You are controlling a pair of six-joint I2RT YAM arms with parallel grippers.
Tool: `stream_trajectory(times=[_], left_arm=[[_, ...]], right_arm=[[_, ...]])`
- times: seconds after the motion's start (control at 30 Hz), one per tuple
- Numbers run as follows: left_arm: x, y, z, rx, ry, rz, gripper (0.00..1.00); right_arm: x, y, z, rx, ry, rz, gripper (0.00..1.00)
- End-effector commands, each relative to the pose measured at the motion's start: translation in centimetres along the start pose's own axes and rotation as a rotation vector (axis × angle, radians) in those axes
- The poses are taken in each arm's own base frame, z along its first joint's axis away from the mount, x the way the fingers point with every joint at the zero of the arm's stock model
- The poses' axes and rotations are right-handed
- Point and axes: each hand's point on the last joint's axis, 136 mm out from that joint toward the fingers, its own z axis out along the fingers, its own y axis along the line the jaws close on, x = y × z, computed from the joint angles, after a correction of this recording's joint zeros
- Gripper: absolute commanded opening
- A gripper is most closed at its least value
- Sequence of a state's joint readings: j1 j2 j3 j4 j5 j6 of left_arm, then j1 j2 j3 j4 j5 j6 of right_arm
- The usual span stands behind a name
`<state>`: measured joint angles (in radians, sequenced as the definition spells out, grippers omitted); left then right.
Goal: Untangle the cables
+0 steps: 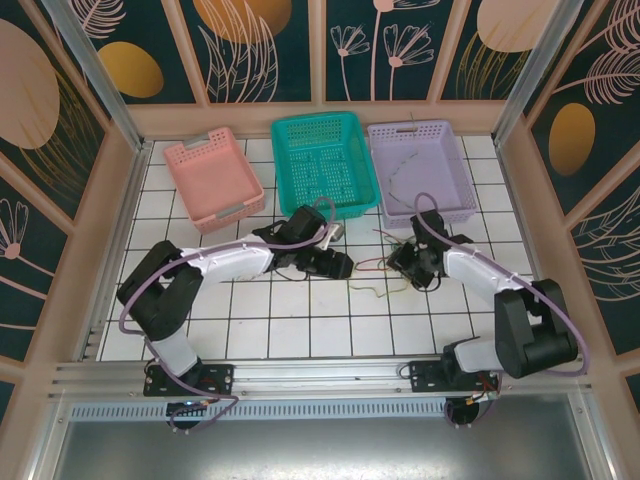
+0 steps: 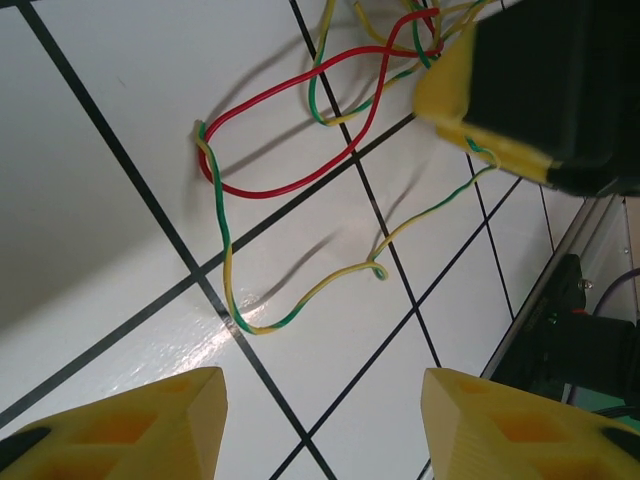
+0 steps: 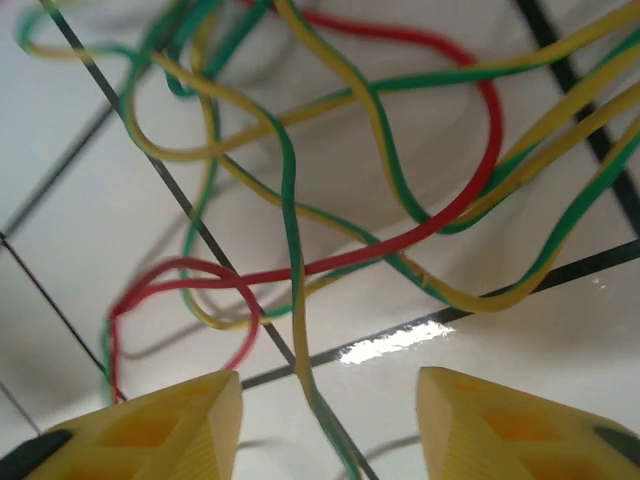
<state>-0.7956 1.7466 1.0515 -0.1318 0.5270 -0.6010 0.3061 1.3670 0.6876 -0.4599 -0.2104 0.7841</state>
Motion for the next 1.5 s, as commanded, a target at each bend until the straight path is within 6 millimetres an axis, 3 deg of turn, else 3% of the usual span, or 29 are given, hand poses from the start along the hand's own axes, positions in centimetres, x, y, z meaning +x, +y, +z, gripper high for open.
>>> stream_trajectory(times=[0.0, 0.17, 0.27, 0.37, 0.47, 0.57, 0.83, 1.03, 1.1, 1.27, 1.37, 1.47], left_arm=[[0.8, 0.1, 1.1, 0.007, 0.058, 0.006, 0.56], [1.9, 1.5, 1.6, -0.048, 0.085, -0.066, 0.59], [1.6, 2.2, 0.6, -0.100, 0.039, -0.114, 0.64], [0.5, 1.1, -0.3, -0.071, -0.026, -0.172, 0.71], [-1.5, -2.2, -1.8, 0.039, -0.095, -0.207, 0.73], [-2.4, -3.7, -2.1, 0.084, -0.082, -0.248, 0.73], [-2.8, -3.7, -2.8, 0.015, -0.057, -0.425, 0.68], [-4.8, -7.1, -4.4, 0.131, -0.120, -0.221, 0.54], [-4.7, -6.4, -5.0, 0.074, -0.147, -0.125, 0.54], [-5.2, -3.2, -7.7, -0.156, -0.268, 0.055, 0.66], [-5.6, -2.0, -8.7, -0.203, -0.328, -0.080, 0.75], [-5.8, -2.7, -8.0, -0.116, -0.331, -0.245, 0.77]], right_arm=[[1.0, -0.1, 0.7, 0.003, 0.028, -0.047, 0.41], [1.4, 0.6, 0.7, -0.029, 0.028, -0.024, 0.00], [1.4, 2.5, -0.1, -0.080, 0.024, -0.034, 0.00], [1.4, 4.7, -0.8, -0.136, 0.031, -0.034, 0.00], [1.5, 6.8, -1.5, -0.198, 0.048, -0.009, 0.00], [1.2, 8.9, -2.4, -0.269, 0.059, 0.048, 0.00], [0.4, 11.3, -3.7, -0.348, 0.090, 0.246, 0.00], [-0.1, 12.9, -4.8, -0.410, 0.125, 0.388, 0.00], [-0.4, 13.0, -5.3, -0.397, 0.129, 0.425, 0.00], [-0.8, 13.3, -6.5, -0.388, 0.161, 0.482, 0.00], [-1.0, 13.9, -7.4, -0.432, 0.157, 0.491, 0.00], [-1.1, 14.3, -7.8, -0.452, 0.153, 0.495, 0.00]])
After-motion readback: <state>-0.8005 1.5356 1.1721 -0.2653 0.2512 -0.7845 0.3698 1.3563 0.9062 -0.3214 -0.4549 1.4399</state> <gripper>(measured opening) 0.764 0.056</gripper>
